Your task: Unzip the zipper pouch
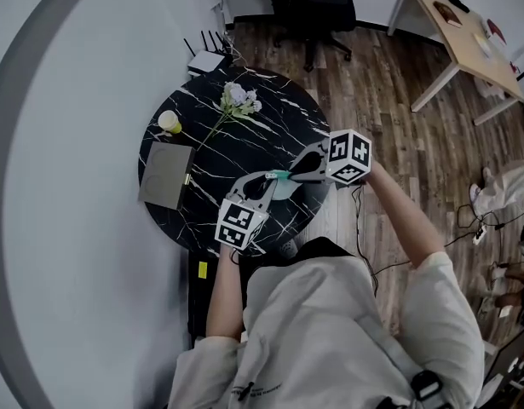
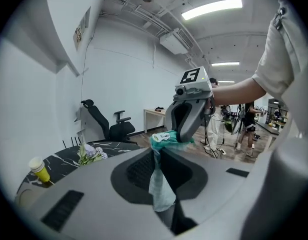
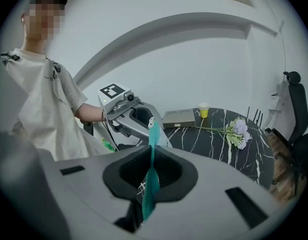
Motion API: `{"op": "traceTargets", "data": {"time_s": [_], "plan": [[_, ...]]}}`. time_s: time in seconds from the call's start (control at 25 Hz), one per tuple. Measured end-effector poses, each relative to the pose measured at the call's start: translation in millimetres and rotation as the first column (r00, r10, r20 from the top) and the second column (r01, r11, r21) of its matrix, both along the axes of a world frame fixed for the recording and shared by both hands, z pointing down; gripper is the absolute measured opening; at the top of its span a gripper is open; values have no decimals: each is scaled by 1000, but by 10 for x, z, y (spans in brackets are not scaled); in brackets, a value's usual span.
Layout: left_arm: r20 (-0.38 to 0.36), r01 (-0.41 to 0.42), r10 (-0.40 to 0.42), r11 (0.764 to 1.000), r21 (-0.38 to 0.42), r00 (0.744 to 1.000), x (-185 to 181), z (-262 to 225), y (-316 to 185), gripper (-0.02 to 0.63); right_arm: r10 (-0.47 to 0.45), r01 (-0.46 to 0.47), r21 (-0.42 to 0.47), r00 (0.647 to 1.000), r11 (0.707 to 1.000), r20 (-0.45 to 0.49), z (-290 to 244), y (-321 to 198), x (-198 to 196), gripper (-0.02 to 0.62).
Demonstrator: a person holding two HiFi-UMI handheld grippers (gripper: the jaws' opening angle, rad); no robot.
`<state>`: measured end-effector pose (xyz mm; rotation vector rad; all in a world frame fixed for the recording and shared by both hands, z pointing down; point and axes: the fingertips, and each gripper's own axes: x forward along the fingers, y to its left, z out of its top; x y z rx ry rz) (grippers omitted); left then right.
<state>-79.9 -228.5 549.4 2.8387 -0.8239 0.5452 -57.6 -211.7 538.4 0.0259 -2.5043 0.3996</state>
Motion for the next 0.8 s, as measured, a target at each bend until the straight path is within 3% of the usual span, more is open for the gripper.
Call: {"op": "traceTargets", "data": {"time_s": [0.16, 0.4, 0.64, 0.8], "plan": [[8, 58, -58, 998, -22, 998, 18, -51, -4, 26, 58, -58, 10, 998, 998, 29, -24, -37, 22, 31], [118, 58, -57, 998, -4, 991, 29, -5, -2, 25, 132, -132, 117, 991, 984, 4, 31, -88, 45, 61], [214, 38, -36, 999, -5, 976, 25, 110, 8, 25, 153, -134, 257, 987, 957, -57, 48, -137, 5, 94], [257, 35, -31, 999, -9, 966, 12, 166, 5, 25, 99, -79, 300, 994, 951, -50, -108, -71, -129, 94]]}}
